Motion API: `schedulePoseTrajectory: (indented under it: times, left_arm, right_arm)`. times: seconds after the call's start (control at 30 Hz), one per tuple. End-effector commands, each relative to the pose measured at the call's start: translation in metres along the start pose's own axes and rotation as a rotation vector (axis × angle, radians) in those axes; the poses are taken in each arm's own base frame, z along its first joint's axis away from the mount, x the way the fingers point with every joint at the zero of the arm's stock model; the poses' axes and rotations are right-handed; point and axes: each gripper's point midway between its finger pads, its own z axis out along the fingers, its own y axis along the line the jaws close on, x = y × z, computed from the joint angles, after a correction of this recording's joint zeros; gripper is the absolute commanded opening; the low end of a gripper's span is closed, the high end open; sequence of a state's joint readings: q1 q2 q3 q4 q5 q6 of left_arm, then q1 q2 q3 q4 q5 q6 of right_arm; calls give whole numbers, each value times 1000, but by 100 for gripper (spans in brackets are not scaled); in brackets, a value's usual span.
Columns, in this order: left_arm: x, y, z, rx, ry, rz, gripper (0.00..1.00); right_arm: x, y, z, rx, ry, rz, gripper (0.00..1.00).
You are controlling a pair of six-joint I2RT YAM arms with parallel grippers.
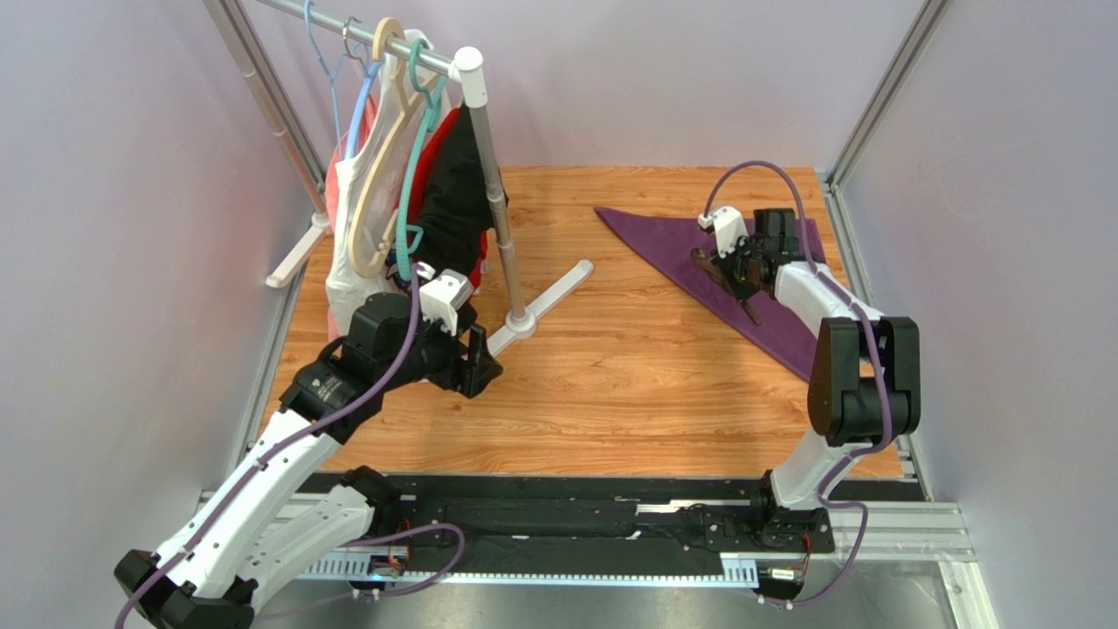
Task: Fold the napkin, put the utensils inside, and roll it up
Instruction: Place the utensil onto the napkin
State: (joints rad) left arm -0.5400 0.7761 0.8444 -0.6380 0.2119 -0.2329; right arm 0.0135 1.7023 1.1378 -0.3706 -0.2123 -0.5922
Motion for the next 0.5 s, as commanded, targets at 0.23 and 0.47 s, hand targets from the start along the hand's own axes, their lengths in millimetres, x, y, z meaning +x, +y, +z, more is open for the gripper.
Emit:
schedulePoseTrajectory:
  times: [0.23, 0.47]
  left_arm:
    - [-7, -2, 2, 18, -23, 6, 83]
    - [-7, -2, 2, 19, -21, 5, 83]
  right_arm:
    - [23, -4, 18, -35, 46, 2, 0]
    - [29, -13, 21, -24, 49, 26, 0]
